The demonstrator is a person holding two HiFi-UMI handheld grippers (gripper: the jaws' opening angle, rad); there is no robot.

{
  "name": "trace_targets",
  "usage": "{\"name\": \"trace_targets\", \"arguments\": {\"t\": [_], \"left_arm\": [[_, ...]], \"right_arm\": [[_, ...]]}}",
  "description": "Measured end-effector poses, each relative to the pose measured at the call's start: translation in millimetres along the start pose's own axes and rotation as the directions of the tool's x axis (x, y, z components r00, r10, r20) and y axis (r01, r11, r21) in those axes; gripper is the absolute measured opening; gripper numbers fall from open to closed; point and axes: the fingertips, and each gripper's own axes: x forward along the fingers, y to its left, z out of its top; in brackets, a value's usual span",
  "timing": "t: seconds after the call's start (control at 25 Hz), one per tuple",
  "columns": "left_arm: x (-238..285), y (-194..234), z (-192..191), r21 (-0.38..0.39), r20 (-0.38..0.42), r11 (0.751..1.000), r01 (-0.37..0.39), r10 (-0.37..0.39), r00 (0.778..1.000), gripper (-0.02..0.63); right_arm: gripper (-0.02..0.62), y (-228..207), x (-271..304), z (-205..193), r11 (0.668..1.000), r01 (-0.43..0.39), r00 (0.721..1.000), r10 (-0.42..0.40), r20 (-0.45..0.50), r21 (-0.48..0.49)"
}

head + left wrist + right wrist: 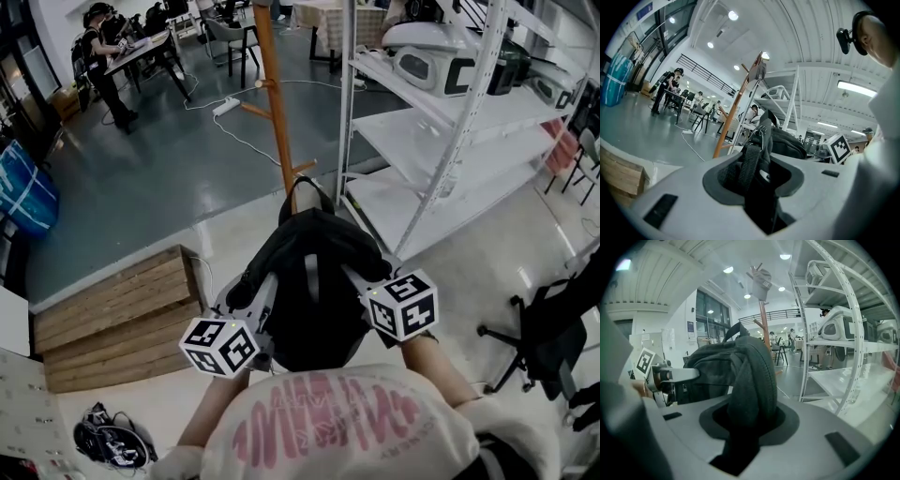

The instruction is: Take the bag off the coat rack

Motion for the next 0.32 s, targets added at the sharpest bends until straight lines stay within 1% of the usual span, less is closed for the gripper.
{"name": "trace_targets", "arguments": {"t": [0.32], "left_arm": [[-4.4,3.4,1.0,0.004,0.001,1.000,-0.011,0.011,1.000,0.120]], "right_arm": [[0.113,5.4,3.7,-1.3,1.000,-0.012,1.000,0.012,-0.011,-0.001]]}}
